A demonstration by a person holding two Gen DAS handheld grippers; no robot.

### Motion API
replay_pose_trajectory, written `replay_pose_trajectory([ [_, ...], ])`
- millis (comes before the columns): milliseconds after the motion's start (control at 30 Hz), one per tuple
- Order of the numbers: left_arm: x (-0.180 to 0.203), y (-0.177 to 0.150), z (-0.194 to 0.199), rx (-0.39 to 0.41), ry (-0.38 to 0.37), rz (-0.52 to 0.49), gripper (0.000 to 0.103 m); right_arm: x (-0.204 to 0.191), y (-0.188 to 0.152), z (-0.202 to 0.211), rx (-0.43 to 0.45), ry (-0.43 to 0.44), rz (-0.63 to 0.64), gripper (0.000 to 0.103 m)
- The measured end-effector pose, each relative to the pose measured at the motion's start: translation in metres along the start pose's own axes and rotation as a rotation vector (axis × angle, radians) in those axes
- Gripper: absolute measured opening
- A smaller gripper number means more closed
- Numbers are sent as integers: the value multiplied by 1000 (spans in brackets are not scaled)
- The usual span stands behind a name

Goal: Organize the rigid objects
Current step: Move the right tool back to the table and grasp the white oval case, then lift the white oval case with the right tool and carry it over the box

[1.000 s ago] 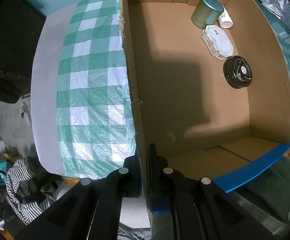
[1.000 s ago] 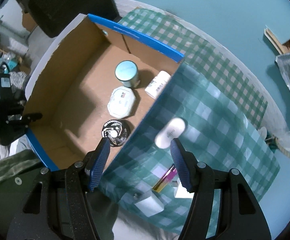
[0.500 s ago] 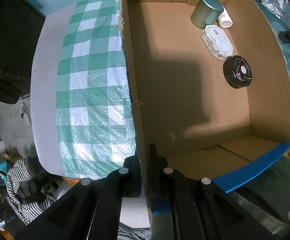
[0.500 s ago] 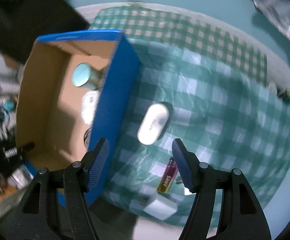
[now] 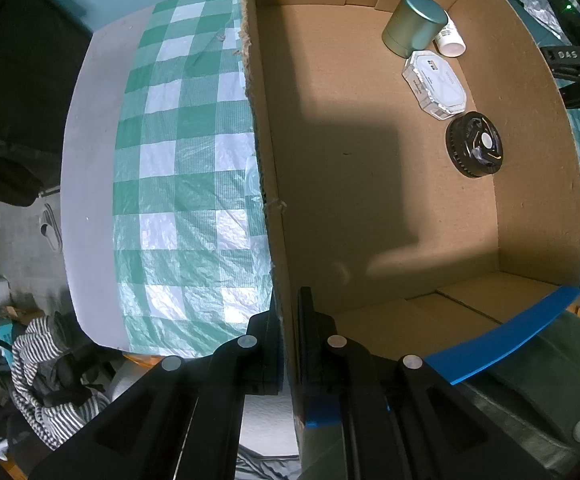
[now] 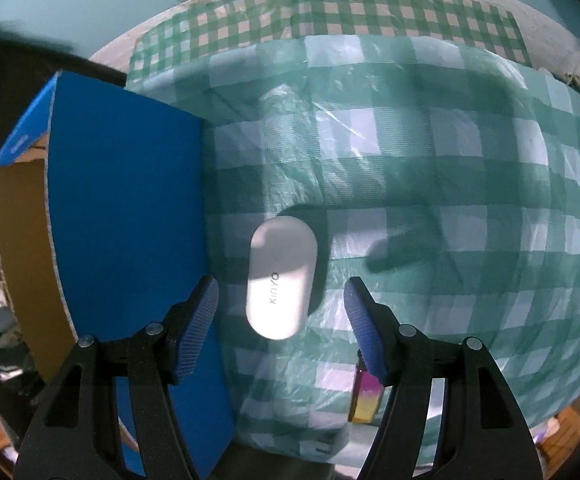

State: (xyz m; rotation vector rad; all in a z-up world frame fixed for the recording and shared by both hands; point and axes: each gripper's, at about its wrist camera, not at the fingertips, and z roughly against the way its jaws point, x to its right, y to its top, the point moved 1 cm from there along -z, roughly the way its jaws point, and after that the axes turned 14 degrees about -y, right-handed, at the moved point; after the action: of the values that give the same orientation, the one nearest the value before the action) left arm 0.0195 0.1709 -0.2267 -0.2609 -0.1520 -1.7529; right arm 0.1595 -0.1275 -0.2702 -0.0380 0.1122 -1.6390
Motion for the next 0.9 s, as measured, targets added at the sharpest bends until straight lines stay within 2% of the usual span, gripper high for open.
replay_pose_trajectory([
  [167, -1, 0, 0, 1, -2, 1, 6, -10, 1, -7, 8, -42, 22, 64],
  [200, -1, 0, 0, 2, -2, 1, 6, -11, 1, -7, 13, -48, 26, 58],
  [400, -1, 1, 0, 1, -4, 1, 6, -24, -2, -10, 22, -103, 109, 40],
  [533, -1, 1, -1, -1, -6, 1, 6, -29, -4, -8, 36, -150, 185, 37],
  [633, -1, 1, -1, -1, -6, 1, 6, -35, -6, -9, 38, -227, 273, 37],
  [900, -1, -1, -3, -3, -5, 1, 6, -37, -11, -15, 69, -225, 272, 37],
])
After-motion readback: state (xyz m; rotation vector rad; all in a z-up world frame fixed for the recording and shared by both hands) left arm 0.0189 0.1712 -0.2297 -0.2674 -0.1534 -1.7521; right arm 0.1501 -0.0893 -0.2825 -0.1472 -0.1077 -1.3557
